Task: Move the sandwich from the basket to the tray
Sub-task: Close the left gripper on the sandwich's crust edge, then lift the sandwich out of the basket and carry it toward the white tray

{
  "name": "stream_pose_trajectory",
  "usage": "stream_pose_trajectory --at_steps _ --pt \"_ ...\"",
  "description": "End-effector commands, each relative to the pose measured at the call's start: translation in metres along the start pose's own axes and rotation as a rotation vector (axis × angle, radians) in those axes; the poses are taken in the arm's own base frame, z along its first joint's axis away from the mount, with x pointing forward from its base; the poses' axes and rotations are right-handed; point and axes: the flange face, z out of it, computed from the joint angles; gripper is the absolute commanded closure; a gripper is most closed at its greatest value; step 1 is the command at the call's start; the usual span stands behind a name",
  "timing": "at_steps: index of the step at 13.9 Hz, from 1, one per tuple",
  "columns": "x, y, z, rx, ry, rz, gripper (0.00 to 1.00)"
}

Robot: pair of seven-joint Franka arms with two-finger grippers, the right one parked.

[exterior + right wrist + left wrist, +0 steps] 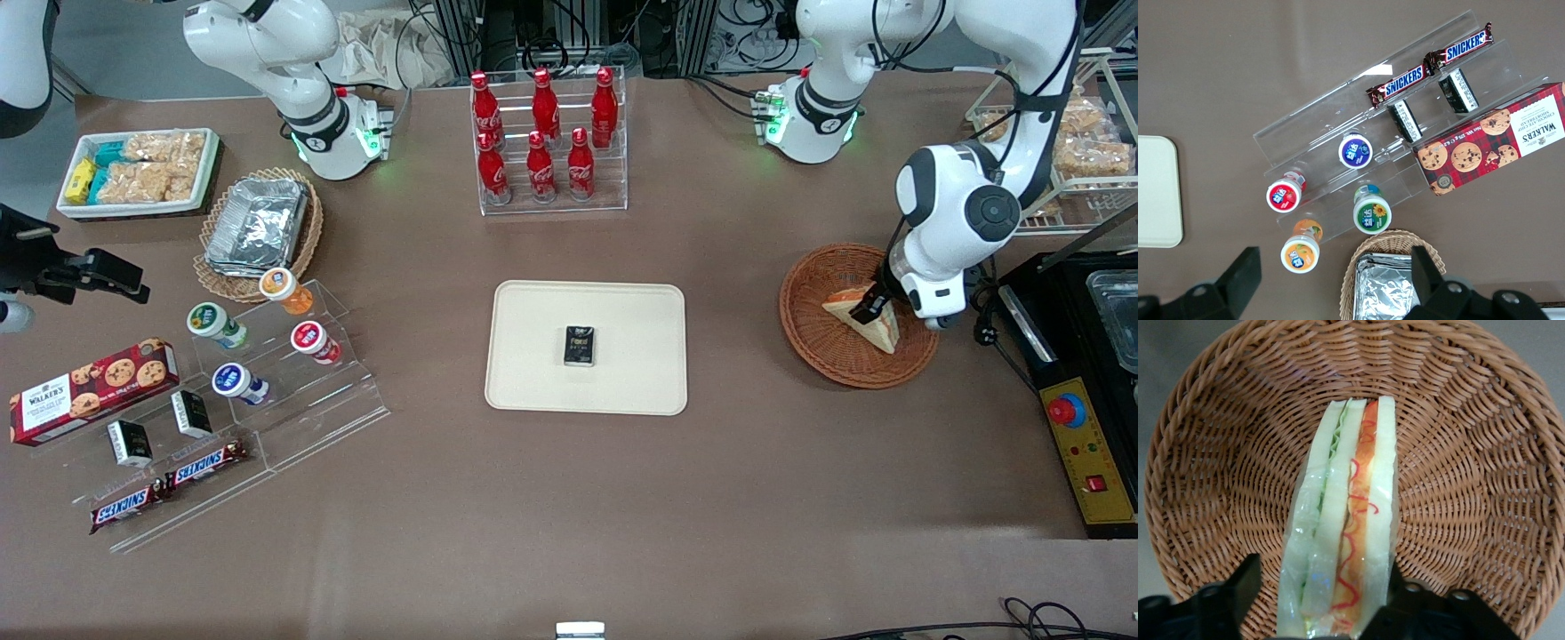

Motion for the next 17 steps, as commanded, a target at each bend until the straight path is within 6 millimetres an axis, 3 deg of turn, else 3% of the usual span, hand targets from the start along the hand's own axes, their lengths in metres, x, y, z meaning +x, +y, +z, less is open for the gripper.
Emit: stream_pose_trajectory --at_steps 1,3,7,8,10,12,15,17 --pt "0.000 0.000 -0.001 -0.023 0.027 -0.005 1.00" --pt "-0.003 0.006 -0.009 -0.034 0.037 0.018 1.00" --pt "0.008 0.024 -0.061 0.003 0.095 0.099 1.00" --pt "0.017 0.036 -0.085 0.011 0.118 0.140 1.00" --pt "0.018 0.067 -0.139 0.048 0.110 0.237 1.00" --pt "0.021 0.086 -0.187 0.100 0.069 0.313 1.00" --pt "0.008 0.103 -0.262 0.111 0.068 0.402 1.00" --pt "-0.011 0.112 -0.294 0.103 0.045 0.494 1.00"
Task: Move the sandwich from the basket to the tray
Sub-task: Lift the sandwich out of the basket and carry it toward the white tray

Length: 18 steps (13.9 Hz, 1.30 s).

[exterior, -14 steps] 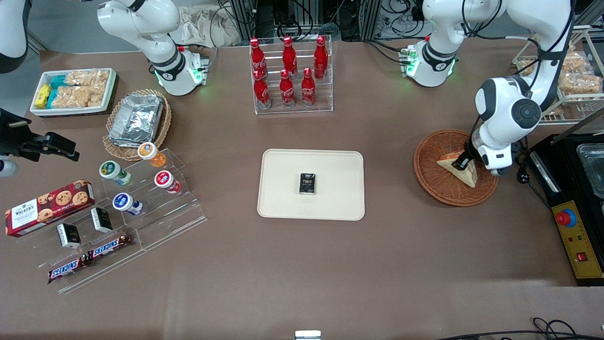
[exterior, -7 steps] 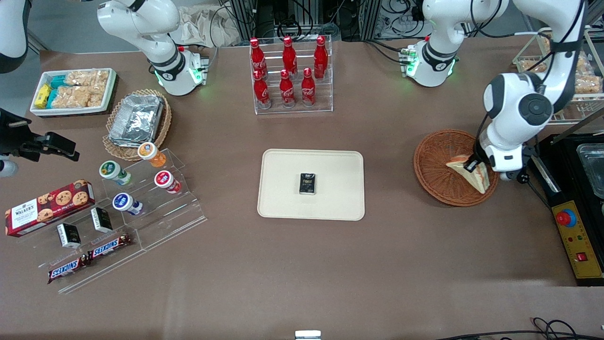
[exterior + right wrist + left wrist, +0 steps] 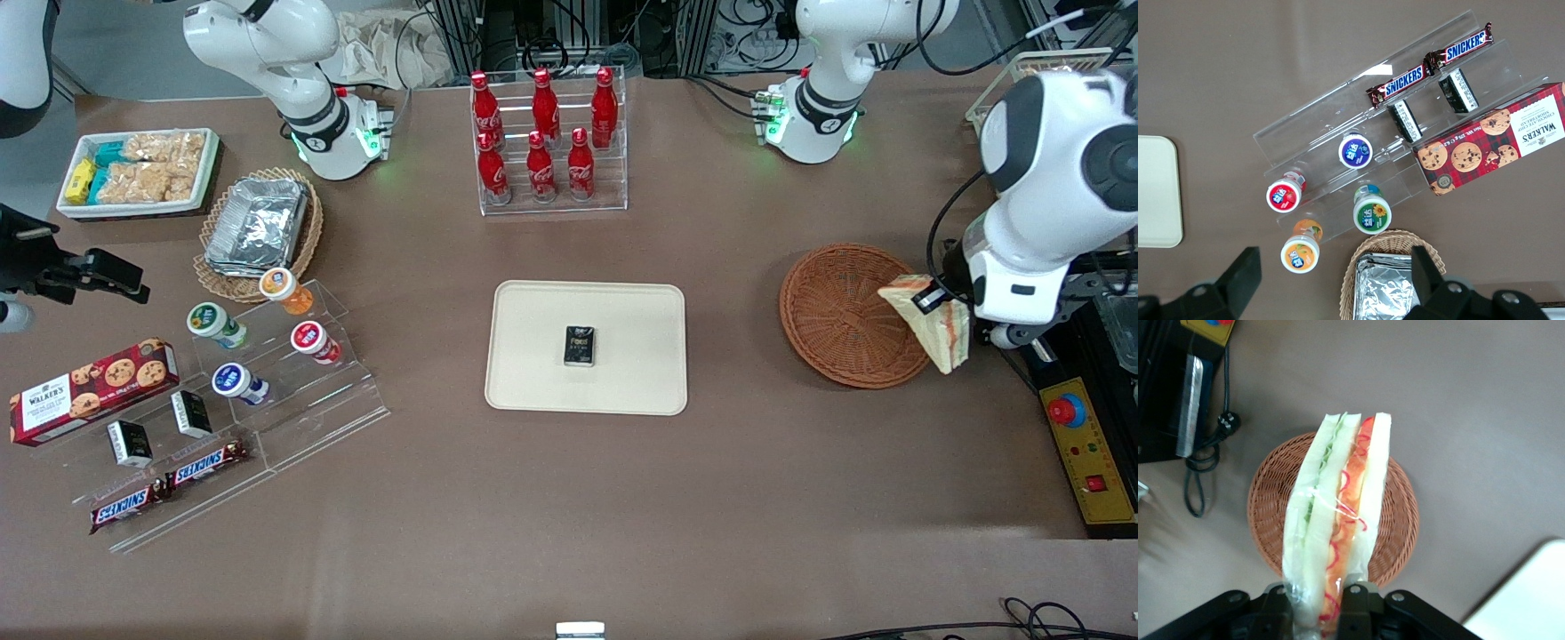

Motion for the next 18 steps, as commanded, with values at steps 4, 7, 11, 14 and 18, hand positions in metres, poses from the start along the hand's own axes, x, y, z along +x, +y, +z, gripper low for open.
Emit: stream_pose_trajectory --at_steps 4,7,11,14,18 --pt "-0.043 0.067 -0.070 -0.059 0.034 0.209 1.00" --pt "-0.066 0.113 -0.053 -0.085 -0.002 0.296 1.00" --pt "-0.107 0.184 -0.006 -0.091 -0.036 0.447 1.00" --pt "-0.132 0.230 0.045 -0.086 -0.058 0.514 1.00" --pt "-0.150 0.272 0.122 -0.047 -0.001 0.535 1.00"
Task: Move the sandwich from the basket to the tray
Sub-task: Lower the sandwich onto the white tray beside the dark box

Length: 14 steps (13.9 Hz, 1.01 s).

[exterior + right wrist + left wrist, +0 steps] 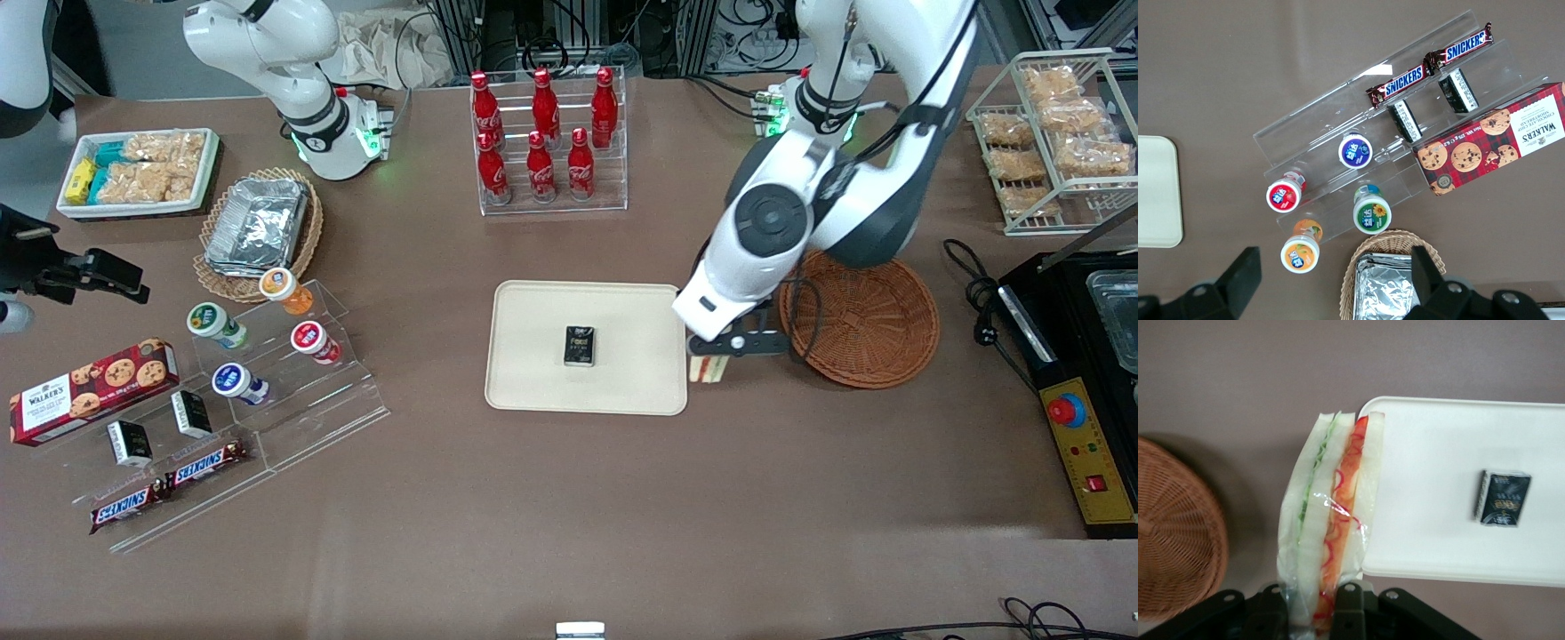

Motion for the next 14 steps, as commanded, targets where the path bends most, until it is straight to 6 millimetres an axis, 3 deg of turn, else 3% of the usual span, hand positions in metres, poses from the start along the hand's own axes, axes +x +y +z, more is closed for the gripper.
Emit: stream_pose_trajectory --at_steps 1,4,11,14 --pt "0.008 0.019 0.040 0.009 0.020 0.002 1.00" --pt "0.007 0.038 0.082 0.039 0.020 -0.004 1.00" --pt "0.008 0.054 0.122 0.054 0.049 -0.023 1.00" --pt "-0.002 0.074 0.136 0.058 0.065 -0.012 1.00"
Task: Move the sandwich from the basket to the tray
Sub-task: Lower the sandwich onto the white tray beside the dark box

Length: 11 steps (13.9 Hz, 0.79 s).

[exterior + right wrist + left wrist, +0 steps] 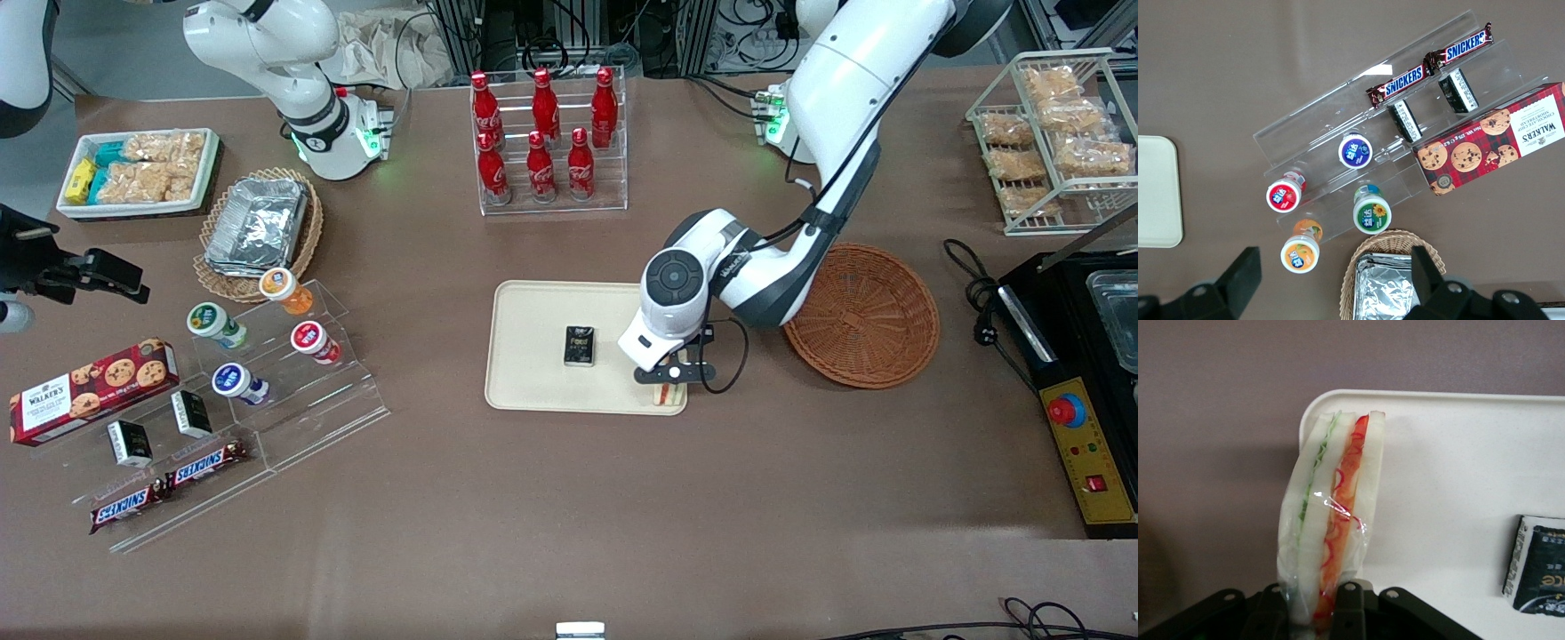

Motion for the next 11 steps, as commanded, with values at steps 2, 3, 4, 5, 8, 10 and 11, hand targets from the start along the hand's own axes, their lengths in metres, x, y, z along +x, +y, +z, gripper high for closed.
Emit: stream_pose_trajectory --at_steps 2,3,4,5,8,10,11 --pt "-0.007 0.017 0.005 0.015 0.031 -0.006 1.00" --pt "-0.006 0.016 0.006 0.015 0.030 -0.007 0.98" --pt "-0.006 0.017 0.009 0.016 0.024 -0.008 0.78" --pt "-0.006 0.016 0.014 0.018 0.017 -0.007 0.15" --pt "-0.004 0.013 0.012 0.021 0.022 -0.011 0.00" --pt "-0.001 0.012 0.001 0.010 0.025 -0.029 0.00" --pt "0.001 0.012 -0.009 0.001 0.038 -0.042 0.00"
